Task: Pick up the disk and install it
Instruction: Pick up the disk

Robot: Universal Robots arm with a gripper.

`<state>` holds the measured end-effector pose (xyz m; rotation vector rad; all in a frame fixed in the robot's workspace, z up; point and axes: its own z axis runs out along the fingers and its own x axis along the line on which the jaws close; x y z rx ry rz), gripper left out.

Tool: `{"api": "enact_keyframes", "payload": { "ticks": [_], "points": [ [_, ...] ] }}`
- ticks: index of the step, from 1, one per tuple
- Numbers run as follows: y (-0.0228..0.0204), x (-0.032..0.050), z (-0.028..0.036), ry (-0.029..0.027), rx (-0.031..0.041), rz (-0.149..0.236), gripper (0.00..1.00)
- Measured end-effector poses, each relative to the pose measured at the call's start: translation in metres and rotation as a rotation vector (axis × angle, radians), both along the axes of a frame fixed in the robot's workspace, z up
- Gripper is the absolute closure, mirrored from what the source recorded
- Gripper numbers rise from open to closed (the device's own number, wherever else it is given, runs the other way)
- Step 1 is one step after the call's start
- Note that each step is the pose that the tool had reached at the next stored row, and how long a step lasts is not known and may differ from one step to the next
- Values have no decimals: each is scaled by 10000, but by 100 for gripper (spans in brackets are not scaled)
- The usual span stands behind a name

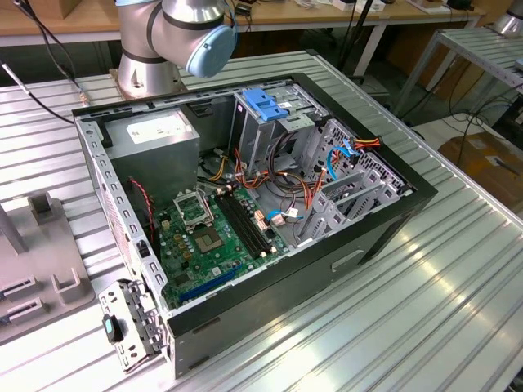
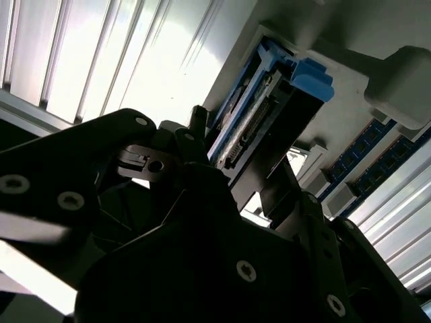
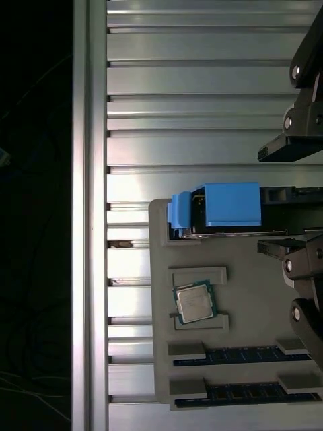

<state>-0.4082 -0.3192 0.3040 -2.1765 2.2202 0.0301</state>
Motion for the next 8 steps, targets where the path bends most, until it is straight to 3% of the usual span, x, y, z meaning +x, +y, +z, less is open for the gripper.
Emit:
{"api": "enact_keyframes", "payload": {
  "ticks": [5,7,8],
  "points": [
    [1,0,0,0,0,-1,43],
    [0,0,0,0,-2,0,63],
    [0,0,0,0,1,-1,63]
  ]
}}
